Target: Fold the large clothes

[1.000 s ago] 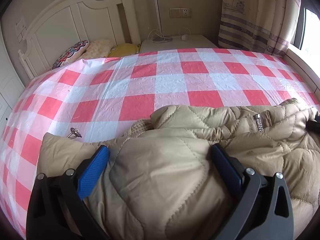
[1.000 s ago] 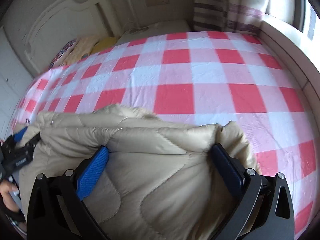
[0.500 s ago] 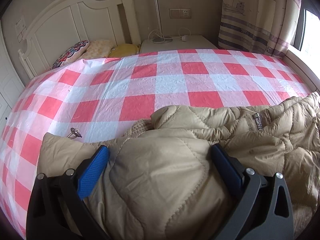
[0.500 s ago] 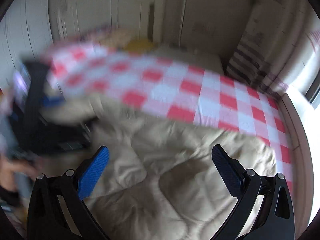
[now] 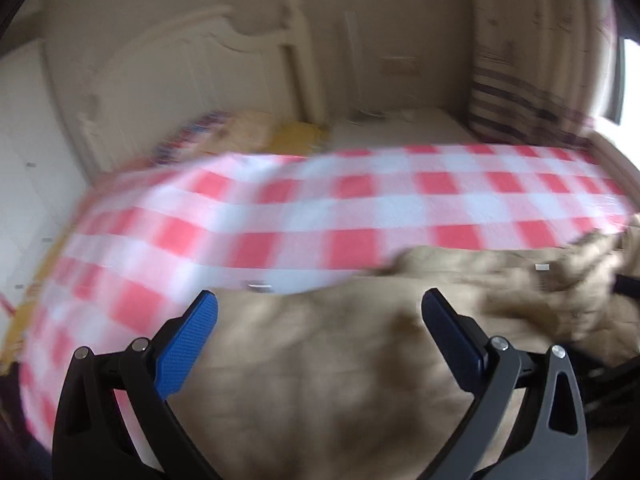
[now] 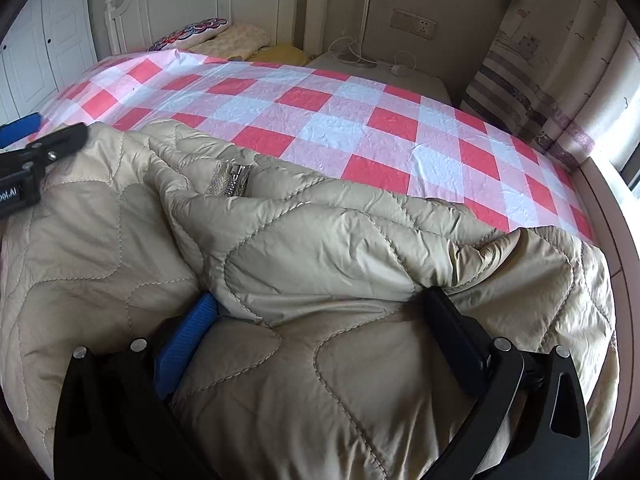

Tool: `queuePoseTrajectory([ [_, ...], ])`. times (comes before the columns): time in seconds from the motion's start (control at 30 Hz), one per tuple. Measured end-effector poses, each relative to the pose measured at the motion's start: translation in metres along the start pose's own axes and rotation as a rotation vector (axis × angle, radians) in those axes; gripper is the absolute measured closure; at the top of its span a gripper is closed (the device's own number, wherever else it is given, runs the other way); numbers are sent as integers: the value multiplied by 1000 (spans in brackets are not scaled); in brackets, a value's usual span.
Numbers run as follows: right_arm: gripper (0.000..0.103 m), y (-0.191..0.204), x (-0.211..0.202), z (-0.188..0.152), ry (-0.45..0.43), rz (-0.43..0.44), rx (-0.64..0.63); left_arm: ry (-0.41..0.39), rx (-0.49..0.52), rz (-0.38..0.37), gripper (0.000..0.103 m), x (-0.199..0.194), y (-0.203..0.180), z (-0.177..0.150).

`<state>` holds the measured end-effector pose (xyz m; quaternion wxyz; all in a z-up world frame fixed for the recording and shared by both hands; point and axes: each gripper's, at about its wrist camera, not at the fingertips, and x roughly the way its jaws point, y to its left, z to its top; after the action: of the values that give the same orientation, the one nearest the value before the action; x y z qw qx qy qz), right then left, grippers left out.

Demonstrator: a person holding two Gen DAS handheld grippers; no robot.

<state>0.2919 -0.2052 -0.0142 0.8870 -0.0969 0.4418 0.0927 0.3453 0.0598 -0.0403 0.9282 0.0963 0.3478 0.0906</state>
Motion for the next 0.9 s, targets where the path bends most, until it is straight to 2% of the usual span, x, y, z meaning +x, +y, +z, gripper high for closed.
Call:
queuePoseTrajectory([
  [0.03,4,0,0,0,-2,2,2,31,-2,73,2,11,8,-6],
  [0.07,4,-1,-1,0,-5,3,3,75,2,103,2,24,11,-13],
  [0.1,4,-1,-1,0,-10,7,6,146,-2,84,2,43,14,-21],
  [0.13,4,-1,-2,0,-16,8,10,208,-47,2,2,58,20,-28],
  [0.2,4,1,-2,-1,-10,-2,0,189,-75,9,2,55,25,-24],
  [0.3,5,-3,-12,3,17,18,-10,168,-21,66,2,52,14,-23],
  [0.37,5,-11,-26,6,-9,1,-20,161,-26,67,2,51,15,-24],
  [0.47,5,-48,-43,9,-71,-71,41,167,-46,44,2,52,20,-24],
  [0.53,5,-88,-29,3,-49,-118,143,169,-50,38,2,54,23,-26],
  [0.57,4,-108,-12,-6,-11,-148,184,170,-53,34,2,54,23,-25],
  [0.6,4,-126,1,-13,16,-65,252,169,-60,25,2,54,24,-26],
  [0.63,4,-145,8,-22,24,58,357,169,-60,23,2,54,24,-26],
  [0.67,5,-154,4,-25,4,78,404,171,-61,22,2,55,24,-26],
  [0.83,5,-137,-8,-21,11,-35,344,176,-70,9,2,55,26,-27],
  [0.87,5,-134,-16,-21,-2,-63,348,177,-74,6,2,56,27,-27],
  [0.9,5,-123,-35,-22,-53,-79,337,179,-75,3,2,56,27,-27],
])
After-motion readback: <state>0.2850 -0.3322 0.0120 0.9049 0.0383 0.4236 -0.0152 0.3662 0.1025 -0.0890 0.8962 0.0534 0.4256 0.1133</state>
